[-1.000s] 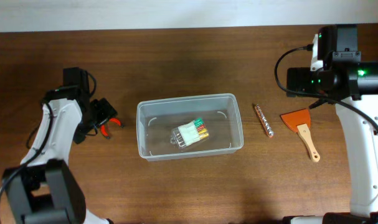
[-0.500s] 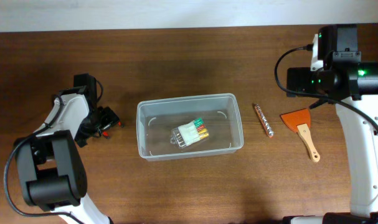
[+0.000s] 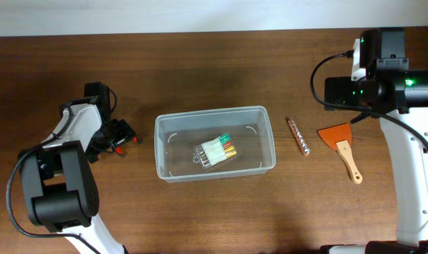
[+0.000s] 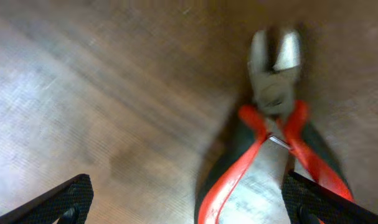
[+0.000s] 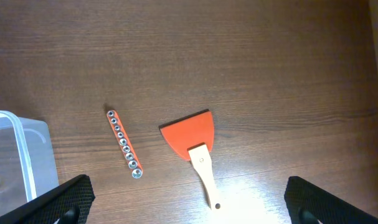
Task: Pack container
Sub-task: 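Lower the left gripper onto the red pliers and grasp them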
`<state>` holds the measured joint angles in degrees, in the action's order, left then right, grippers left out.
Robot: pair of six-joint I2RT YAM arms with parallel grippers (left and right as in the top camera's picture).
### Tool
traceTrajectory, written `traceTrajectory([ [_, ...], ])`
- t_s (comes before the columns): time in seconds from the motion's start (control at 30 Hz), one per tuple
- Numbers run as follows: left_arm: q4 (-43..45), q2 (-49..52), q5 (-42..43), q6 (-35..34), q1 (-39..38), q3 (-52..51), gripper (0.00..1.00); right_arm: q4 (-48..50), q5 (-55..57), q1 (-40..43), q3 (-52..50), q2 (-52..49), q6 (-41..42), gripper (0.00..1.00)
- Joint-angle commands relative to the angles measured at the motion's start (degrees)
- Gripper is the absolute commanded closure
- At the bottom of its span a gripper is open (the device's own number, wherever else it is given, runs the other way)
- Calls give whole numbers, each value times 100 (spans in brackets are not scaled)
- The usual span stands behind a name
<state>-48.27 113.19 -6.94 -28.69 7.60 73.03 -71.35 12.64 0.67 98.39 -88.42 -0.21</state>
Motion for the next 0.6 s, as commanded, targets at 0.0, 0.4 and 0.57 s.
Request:
traceTrajectory([
  [0.0,72,505,151,267,9,-197,1,2,94,15,116,94,-24,1],
  [0.4,70,505,181,264,7,-197,19,0,96,15,116,96,-24,1],
  [0.57,70,505,179,264,9,-197,36,0,94,15,116,96,-24,1],
])
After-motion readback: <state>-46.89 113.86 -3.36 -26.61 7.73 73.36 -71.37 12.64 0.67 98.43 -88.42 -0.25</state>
